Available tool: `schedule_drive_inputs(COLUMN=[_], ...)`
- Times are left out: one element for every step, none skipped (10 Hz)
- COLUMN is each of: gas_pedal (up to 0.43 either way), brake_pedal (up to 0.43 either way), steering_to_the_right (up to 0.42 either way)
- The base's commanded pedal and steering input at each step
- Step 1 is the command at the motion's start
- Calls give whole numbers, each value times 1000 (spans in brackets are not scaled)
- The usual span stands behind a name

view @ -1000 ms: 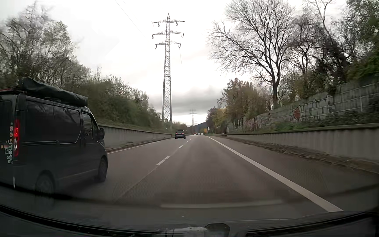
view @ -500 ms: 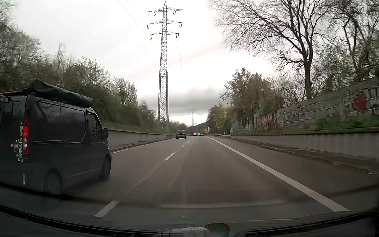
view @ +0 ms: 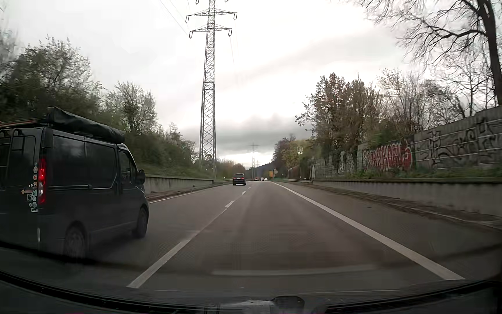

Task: Follow the waypoints while adhering to traffic rules and regulations

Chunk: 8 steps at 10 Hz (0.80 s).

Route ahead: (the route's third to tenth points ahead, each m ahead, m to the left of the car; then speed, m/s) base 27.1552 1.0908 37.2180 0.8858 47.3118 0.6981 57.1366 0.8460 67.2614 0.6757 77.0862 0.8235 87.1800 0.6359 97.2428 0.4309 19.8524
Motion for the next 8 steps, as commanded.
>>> schedule_drive_inputs(gas_pedal=[197,197,197,197,197,197,197,197], brake_pedal=[0,0,0,0,0,0,0,0], steering_to_the_right=[4,4,4,4,4,3,3,2])
